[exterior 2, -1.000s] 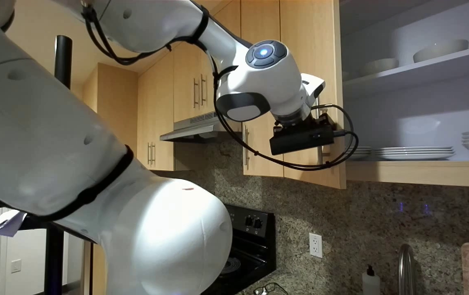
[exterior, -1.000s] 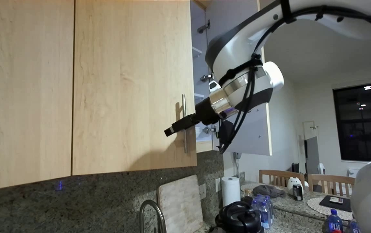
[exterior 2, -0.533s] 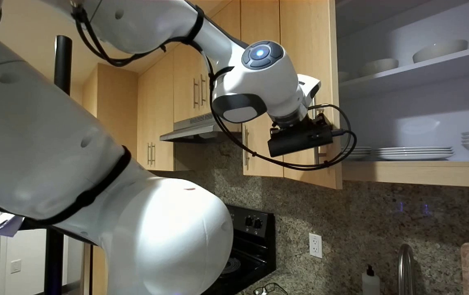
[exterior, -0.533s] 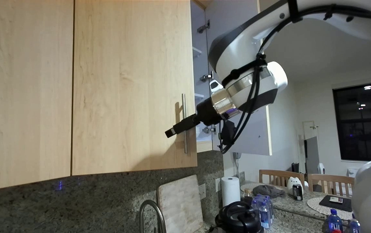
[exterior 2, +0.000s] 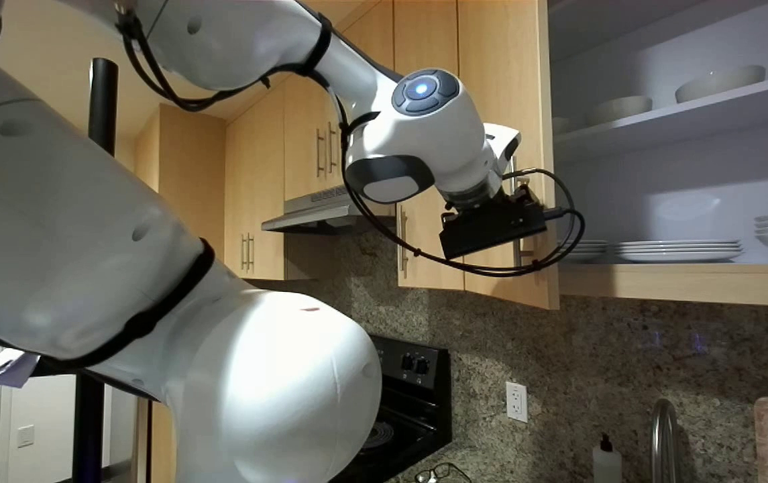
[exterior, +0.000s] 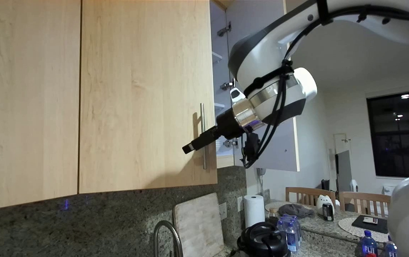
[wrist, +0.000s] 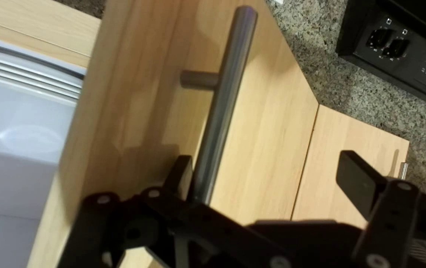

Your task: Open the left door of the first upper cabinet from the right

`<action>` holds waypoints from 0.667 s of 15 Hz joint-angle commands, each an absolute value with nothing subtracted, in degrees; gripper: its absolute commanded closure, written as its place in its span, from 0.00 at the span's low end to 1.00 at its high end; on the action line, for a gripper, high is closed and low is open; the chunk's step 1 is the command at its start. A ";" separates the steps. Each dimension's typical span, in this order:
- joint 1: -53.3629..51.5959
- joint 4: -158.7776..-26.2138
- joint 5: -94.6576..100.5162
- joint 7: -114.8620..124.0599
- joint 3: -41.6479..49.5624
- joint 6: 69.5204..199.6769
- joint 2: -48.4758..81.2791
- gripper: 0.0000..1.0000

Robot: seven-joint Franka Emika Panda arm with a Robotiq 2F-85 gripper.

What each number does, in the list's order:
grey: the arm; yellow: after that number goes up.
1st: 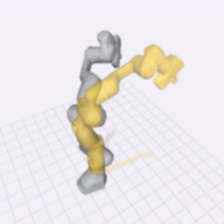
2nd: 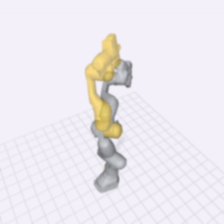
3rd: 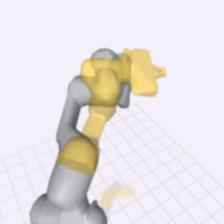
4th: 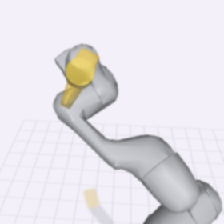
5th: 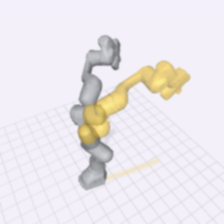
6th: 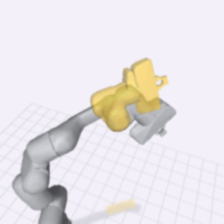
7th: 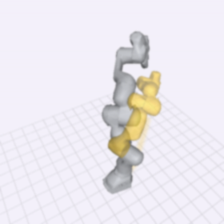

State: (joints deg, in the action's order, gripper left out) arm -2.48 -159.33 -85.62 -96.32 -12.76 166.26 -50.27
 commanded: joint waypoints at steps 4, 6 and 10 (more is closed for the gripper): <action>-5.00 -159.43 -87.45 -98.52 -17.68 165.20 -48.10 0.00; -4.34 -159.50 -87.97 -98.35 -17.80 165.96 -48.42 0.00; -3.12 -159.48 -89.35 -99.02 -16.22 165.33 -49.41 0.00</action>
State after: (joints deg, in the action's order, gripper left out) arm -1.61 -159.48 -86.09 -96.33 -15.06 168.17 -50.26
